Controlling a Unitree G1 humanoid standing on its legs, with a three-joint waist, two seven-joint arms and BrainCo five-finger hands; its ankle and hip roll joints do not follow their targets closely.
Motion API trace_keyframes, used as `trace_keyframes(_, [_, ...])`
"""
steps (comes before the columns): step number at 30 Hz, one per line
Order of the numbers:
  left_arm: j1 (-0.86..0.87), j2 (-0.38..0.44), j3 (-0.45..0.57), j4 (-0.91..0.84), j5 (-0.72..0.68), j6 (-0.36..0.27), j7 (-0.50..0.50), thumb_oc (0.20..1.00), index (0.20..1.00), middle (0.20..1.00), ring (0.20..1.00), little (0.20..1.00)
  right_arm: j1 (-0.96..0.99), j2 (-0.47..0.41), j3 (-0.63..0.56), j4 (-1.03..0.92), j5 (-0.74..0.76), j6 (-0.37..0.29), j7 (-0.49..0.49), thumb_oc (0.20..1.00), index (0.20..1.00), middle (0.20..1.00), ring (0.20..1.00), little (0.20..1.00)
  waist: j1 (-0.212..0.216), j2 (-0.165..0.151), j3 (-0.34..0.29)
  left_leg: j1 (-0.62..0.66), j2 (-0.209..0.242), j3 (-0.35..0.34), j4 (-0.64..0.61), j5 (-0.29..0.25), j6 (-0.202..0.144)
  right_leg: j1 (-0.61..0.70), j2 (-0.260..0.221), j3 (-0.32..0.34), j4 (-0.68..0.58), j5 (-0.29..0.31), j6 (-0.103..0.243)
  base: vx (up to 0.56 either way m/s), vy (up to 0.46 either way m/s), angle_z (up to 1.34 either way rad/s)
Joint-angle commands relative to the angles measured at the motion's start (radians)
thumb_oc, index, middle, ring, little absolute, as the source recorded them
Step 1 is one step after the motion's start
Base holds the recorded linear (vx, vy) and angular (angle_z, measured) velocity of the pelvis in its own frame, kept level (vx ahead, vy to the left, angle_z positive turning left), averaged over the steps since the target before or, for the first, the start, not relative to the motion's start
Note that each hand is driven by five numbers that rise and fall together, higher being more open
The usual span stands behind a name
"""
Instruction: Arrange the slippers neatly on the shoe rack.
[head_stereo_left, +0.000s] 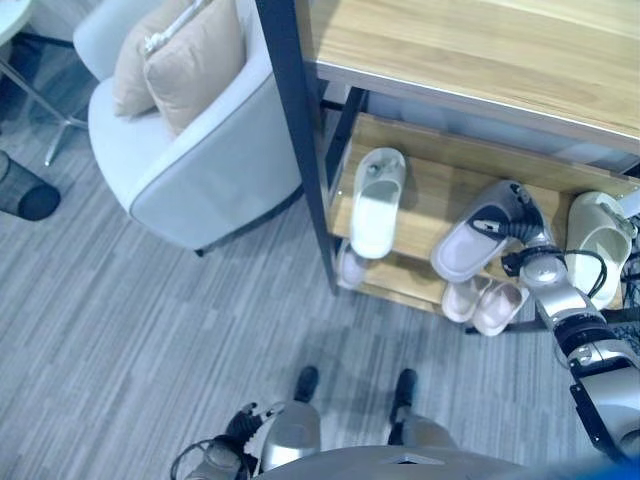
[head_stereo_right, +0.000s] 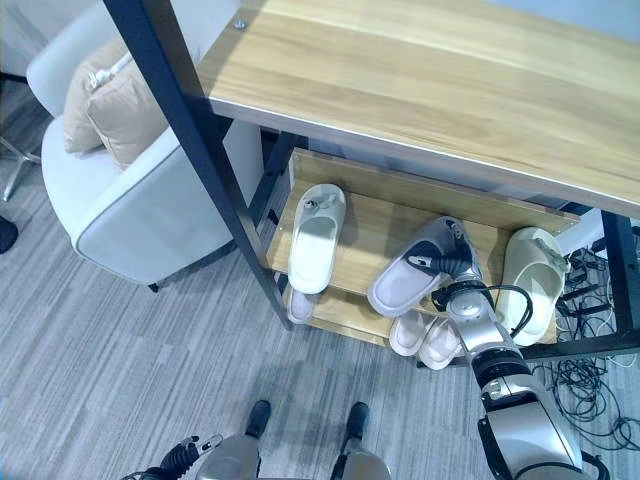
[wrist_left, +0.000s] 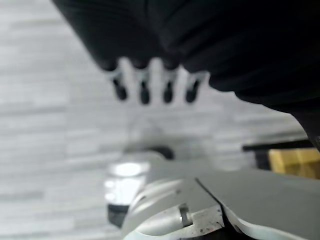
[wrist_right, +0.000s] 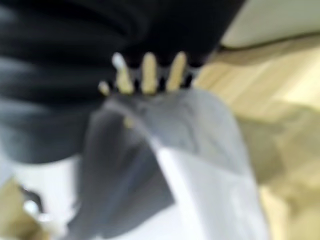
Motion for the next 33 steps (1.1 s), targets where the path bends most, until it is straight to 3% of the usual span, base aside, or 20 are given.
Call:
trace_keyframes(1, [-0.019, -0.016, -0.062, 0.085, 0.011, -0.002, -0.005, 1.0, 1.0, 1.0, 1.0, 1.0, -0.017, -0.08, 0.014, 0.006, -0.043, -0.008, 0.004, 1.0, 1.0, 1.0, 1.0, 1.0, 0.013, -0.007, 0.005, -0.023, 0.025, -0.025, -0.071, 0.085, -0.022, 0.151, -0.007, 0.003, 0.009, -0.152, 0.102, 0.0, -0.011, -0.06])
trace_keyframes(3, [-0.016, -0.016, -0.066, 0.082, 0.009, -0.002, -0.01, 1.0, 1.0, 1.0, 1.0, 1.0, -0.024, -0.079, 0.033, 0.036, -0.061, -0.003, 0.013, 1.0, 1.0, 1.0, 1.0, 1.0, 0.014, -0.009, 0.005, -0.022, 0.026, -0.024, -0.071, 0.085, -0.023, 0.15, -0.007, 0.005, 0.009, -0.151, 0.102, 0.0, -0.012, -0.07])
trace_keyframes(4, [-0.015, -0.015, -0.065, 0.081, 0.008, -0.002, -0.013, 1.0, 1.0, 1.0, 1.0, 1.0, -0.03, -0.08, 0.043, 0.049, -0.069, 0.002, 0.018, 0.84, 0.84, 0.84, 0.84, 0.84, 0.014, -0.009, 0.004, -0.022, 0.026, -0.024, -0.071, 0.085, -0.022, 0.15, -0.006, 0.006, 0.009, -0.152, 0.102, 0.0, 0.0, 0.0])
trace_keyframes(5, [-0.015, -0.014, -0.065, 0.081, 0.009, -0.003, -0.013, 1.0, 1.0, 1.0, 1.0, 1.0, -0.037, -0.081, 0.055, 0.059, -0.079, 0.004, 0.025, 0.42, 0.42, 0.42, 0.42, 0.42, 0.014, -0.009, 0.004, -0.021, 0.026, -0.023, -0.071, 0.085, -0.023, 0.15, -0.006, 0.007, 0.009, -0.152, 0.102, 0.0, 0.0, 0.0])
trace_keyframes(6, [-0.014, -0.015, -0.066, 0.079, 0.007, -0.002, -0.015, 1.0, 1.0, 1.0, 1.0, 1.0, -0.045, -0.084, 0.071, 0.064, -0.096, 0.008, 0.032, 0.2, 0.2, 0.2, 0.2, 0.2, 0.015, -0.01, 0.004, -0.02, 0.027, -0.022, -0.071, 0.085, -0.022, 0.15, -0.005, 0.008, 0.009, -0.151, 0.102, 0.0, 0.0, 0.0])
trace_keyframes(12, [-0.01, -0.016, -0.06, 0.079, 0.017, -0.001, -0.017, 1.0, 1.0, 1.0, 1.0, 1.0, -0.045, -0.085, 0.1, 0.058, -0.178, 0.021, 0.023, 0.2, 0.2, 0.2, 0.2, 0.2, 0.015, -0.01, 0.0, -0.015, 0.029, -0.021, -0.071, 0.081, -0.02, 0.154, -0.004, 0.01, 0.009, -0.155, 0.101, 0.0, 0.001, -0.01])
trace_keyframes(21, [-0.004, -0.015, -0.051, 0.074, 0.041, -0.007, -0.001, 1.0, 1.0, 1.0, 1.0, 1.0, 0.021, -0.097, 0.028, -0.033, -0.24, 0.013, -0.055, 0.2, 0.2, 0.2, 0.2, 0.2, 0.011, -0.008, -0.008, -0.001, 0.029, -0.017, -0.071, 0.071, -0.019, 0.165, -0.006, 0.012, 0.009, -0.159, 0.104, 0.0, 0.001, -0.01])
trace_keyframes(27, [0.001, -0.016, -0.011, 0.078, 0.055, -0.011, 0.01, 1.0, 1.0, 1.0, 1.0, 1.0, 0.172, -0.127, -0.078, -0.355, -0.32, -0.038, -0.096, 0.2, 0.2, 0.2, 0.2, 0.2, -0.006, -0.01, -0.021, 0.019, 0.032, -0.003, -0.071, 0.062, -0.019, 0.177, -0.006, 0.02, 0.009, -0.164, 0.104, 0.0, 0.001, -0.01])
trace_keyframes(31, [0.002, -0.016, -0.012, 0.078, 0.055, -0.011, 0.01, 1.0, 1.0, 1.0, 1.0, 1.0, 0.174, -0.127, -0.08, -0.356, -0.32, -0.037, -0.096, 0.2, 0.2, 0.2, 0.2, 0.2, -0.005, -0.01, -0.021, 0.02, 0.032, -0.003, -0.071, 0.061, -0.019, 0.177, -0.006, 0.02, 0.009, -0.164, 0.104, 0.0, 0.0, 0.02])
trace_keyframes(32, [-0.001, -0.018, 0.006, 0.08, 0.051, -0.012, 0.012, 1.0, 1.0, 1.0, 1.0, 1.0, 0.208, -0.137, -0.093, -0.424, -0.352, -0.048, -0.098, 0.2, 0.2, 0.2, 0.2, 0.2, -0.012, -0.01, -0.023, 0.022, 0.031, -0.001, -0.071, 0.06, -0.019, 0.178, -0.006, 0.021, 0.009, -0.164, 0.104, -0.01, 0.0, -0.03])
trace_keyframes(33, [0.0, -0.02, 0.074, 0.075, 0.014, -0.016, 0.009, 1.0, 1.0, 1.0, 1.0, 1.0, 0.349, -0.138, -0.151, -0.637, -0.432, -0.085, -0.076, 0.2, 0.2, 0.2, 0.2, 0.2, -0.032, -0.012, -0.036, 0.031, 0.033, 0.006, -0.071, 0.059, -0.02, 0.185, -0.006, 0.025, 0.009, -0.163, 0.105, -0.05, 0.003, 0.02])
